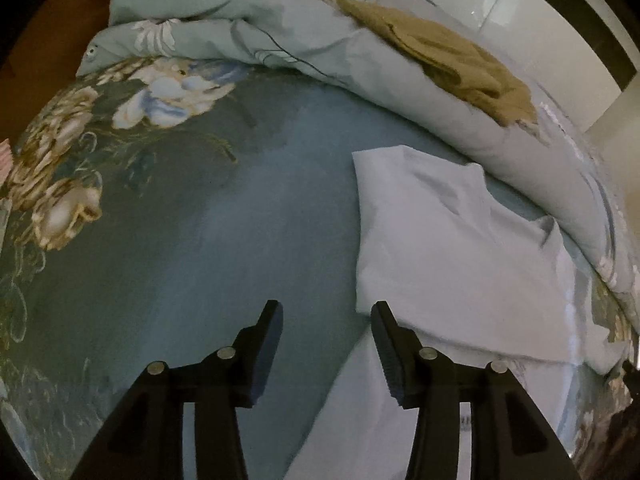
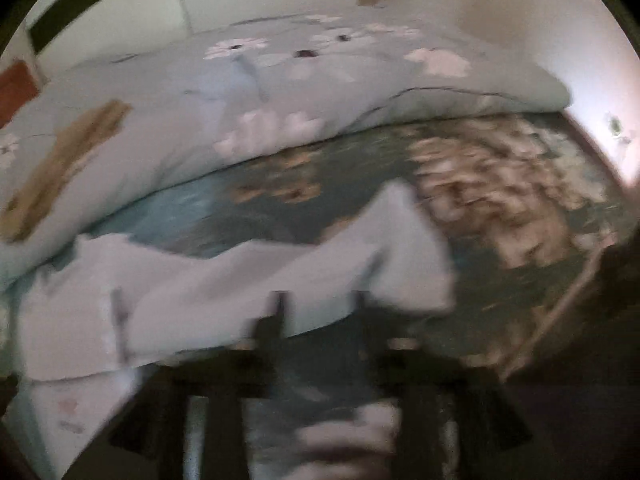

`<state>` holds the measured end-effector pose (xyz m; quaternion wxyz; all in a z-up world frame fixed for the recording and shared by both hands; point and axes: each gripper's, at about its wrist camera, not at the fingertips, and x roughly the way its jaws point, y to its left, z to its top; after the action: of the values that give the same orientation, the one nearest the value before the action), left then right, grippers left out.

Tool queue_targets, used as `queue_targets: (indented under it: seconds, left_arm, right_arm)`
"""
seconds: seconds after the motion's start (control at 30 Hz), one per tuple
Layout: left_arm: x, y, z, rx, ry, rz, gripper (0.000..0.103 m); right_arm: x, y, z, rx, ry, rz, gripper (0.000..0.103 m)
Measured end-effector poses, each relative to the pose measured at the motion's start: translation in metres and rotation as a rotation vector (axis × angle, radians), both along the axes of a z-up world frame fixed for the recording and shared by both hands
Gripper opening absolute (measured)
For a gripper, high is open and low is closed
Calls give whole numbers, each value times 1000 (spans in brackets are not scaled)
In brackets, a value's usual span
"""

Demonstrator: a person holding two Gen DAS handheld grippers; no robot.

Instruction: Fold clothes

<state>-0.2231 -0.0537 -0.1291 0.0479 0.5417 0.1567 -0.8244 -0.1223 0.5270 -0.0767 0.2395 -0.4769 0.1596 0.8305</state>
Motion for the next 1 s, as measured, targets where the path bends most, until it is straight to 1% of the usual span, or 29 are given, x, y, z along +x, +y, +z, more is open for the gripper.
queue_targets:
  seconds: [0.03, 0.13, 0.2, 0.27, 0.3, 0.33, 0.4, 0.43, 0.47, 0.6, 0.83, 0.93, 1.0]
  left_arm:
    - [-2, 3, 2, 8, -2, 1, 53]
    - [6, 5, 4, 44, -11, 10, 54]
    - [14, 5, 8, 62, -14, 15, 54]
    - [24, 7, 14, 73, -9, 16, 54]
    - [28, 7, 17, 77, -6, 16, 55]
    - [31, 5, 19, 82, -1, 15, 55]
    - [37, 1, 22, 92, 13, 11, 57]
    - [40, -1, 23, 95, 18, 12, 57]
    - [43, -3, 24, 99, 20, 17, 57]
    - [55, -19, 23, 146, 25, 57, 57]
    - [75, -48, 17, 217, 37, 111, 57]
    - [82, -59, 15, 251, 39, 128, 57]
    - [86, -66, 14, 277, 41, 141, 57]
  right_arm:
    - [0, 7, -1, -15, -4, -25, 54]
    - [-6, 14, -7, -3, -25, -48, 54]
    - [-13, 18, -16, 20, -62, -54, 54]
    - [-18, 27, -24, 26, -101, -83, 54]
    - [-17, 32, -25, 20, -114, -103, 51]
    - [-17, 34, -26, 22, -132, -109, 47]
    - [-16, 38, -26, 29, -167, -115, 22]
    - [-17, 39, -26, 27, -190, -106, 16]
    - [-17, 40, -28, 18, -213, -98, 7]
    - [-15, 30, 4, -56, -196, -49, 3]
    - [-10, 13, 63, -187, -159, 40, 3]
    - [-20, -11, 97, -305, -148, 147, 3]
    - [-29, -35, 109, -422, -168, 221, 3]
